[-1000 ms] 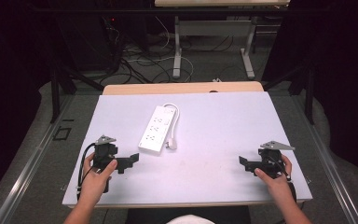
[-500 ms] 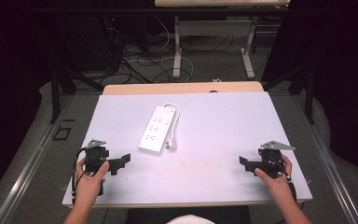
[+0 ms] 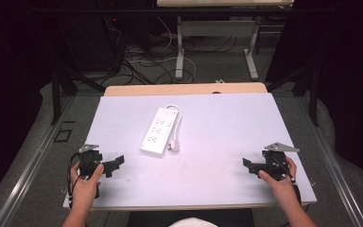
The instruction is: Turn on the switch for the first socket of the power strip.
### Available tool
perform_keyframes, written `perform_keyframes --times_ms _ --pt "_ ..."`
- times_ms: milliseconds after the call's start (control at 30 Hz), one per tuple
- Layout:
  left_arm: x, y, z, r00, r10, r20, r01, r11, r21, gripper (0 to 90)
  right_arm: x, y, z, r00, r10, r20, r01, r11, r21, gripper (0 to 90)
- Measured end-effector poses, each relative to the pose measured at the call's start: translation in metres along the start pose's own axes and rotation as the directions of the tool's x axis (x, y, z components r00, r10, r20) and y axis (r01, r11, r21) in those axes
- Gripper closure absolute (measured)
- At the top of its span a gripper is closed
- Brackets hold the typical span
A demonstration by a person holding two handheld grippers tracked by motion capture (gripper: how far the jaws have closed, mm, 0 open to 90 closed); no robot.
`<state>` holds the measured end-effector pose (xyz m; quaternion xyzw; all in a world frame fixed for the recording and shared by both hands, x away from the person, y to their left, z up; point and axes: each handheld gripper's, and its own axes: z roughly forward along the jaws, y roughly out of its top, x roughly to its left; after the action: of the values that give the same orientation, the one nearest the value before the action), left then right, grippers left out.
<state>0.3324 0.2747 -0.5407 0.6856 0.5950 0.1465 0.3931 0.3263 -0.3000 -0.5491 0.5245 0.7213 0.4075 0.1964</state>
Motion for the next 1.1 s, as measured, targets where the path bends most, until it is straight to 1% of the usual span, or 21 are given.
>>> perform_keyframes --times_ms 67,133,267,333,367,400,567,600,633,767,800,867,1100 --pt "0.0015 -0.0012 0.0009 1.0000 0.004 -0.009 -0.004 1.0000 -0.004 2.7 0.0000 0.0001 0.0000 1.0000 0.001 -0.001 -0.001 1.000 0.001 7.9" --pt "0.0029 -0.0021 0.0014 0.9995 0.020 -0.025 -0.020 0.9998 -0.001 2.7 0.0000 0.0001 0.0003 1.0000 0.002 -0.002 -0.002 1.000 0.001 7.9" --pt "0.0045 -0.0034 0.0028 0.9987 0.030 -0.041 -0.030 0.9995 0.004 2.8 -0.0002 0.0002 0.0007 1.0000 -0.001 -0.004 0.001 1.000 0.000 7.9" --pt "0.0052 -0.0041 0.0037 0.9986 0.031 -0.043 -0.031 0.9995 0.004 2.8 -0.0003 0.0003 0.0007 1.0000 -0.002 -0.005 0.002 1.000 -0.001 7.9" --pt "0.0054 -0.0046 0.0042 0.9987 0.026 -0.044 -0.025 0.9997 0.003 2.7 -0.0005 0.0003 0.0008 1.0000 -0.001 -0.005 0.001 1.000 0.000 8.0" --pt "0.0058 -0.0044 0.0039 0.9986 0.026 -0.045 -0.025 0.9996 0.012 2.8 -0.0006 0.0004 0.0007 1.0000 0.000 -0.006 0.000 1.000 0.000 7.9" --pt "0.0079 -0.0053 0.0053 0.9985 0.020 -0.051 -0.019 0.9998 0.006 2.8 -0.0008 0.0005 0.0010 1.0000 -0.002 -0.007 0.002 1.000 0.001 7.9" --pt "0.0083 -0.0051 0.0049 0.9986 0.018 -0.049 -0.017 0.9997 0.015 2.7 -0.0008 0.0005 0.0011 1.0000 -0.001 -0.008 0.001 1.000 0.001 7.9" --pt "0.0084 -0.0053 0.0052 0.9986 0.017 -0.051 -0.016 0.9998 0.013 2.7 -0.0008 0.0005 0.0012 1.0000 0.000 -0.007 0.000 1.000 0.002 7.9" --pt "0.0095 -0.0056 0.0061 0.9985 0.023 -0.049 -0.022 0.9997 0.014 2.8 -0.0011 0.0005 0.0015 1.0000 0.000 -0.007 0.000 1.000 0.002 7.9" --pt "0.0095 -0.0060 0.0068 0.9985 0.022 -0.049 -0.021 0.9997 0.009 2.8 -0.0012 0.0005 0.0015 1.0000 0.000 -0.008 0.000 1.000 0.003 7.9" --pt "0.0095 -0.0061 0.0073 0.9982 0.022 -0.055 -0.021 0.9997 0.011 2.8 -0.0014 0.0003 0.0016 1.0000 -0.002 -0.006 0.002 1.000 0.005 7.9" --pt "0.0096 -0.0066 0.0084 0.9982 0.019 -0.057 -0.018 0.9998 0.010 2.7 -0.0014 0.0005 0.0013 1.0000 0.000 -0.007 0.000 1.000 0.003 7.9"
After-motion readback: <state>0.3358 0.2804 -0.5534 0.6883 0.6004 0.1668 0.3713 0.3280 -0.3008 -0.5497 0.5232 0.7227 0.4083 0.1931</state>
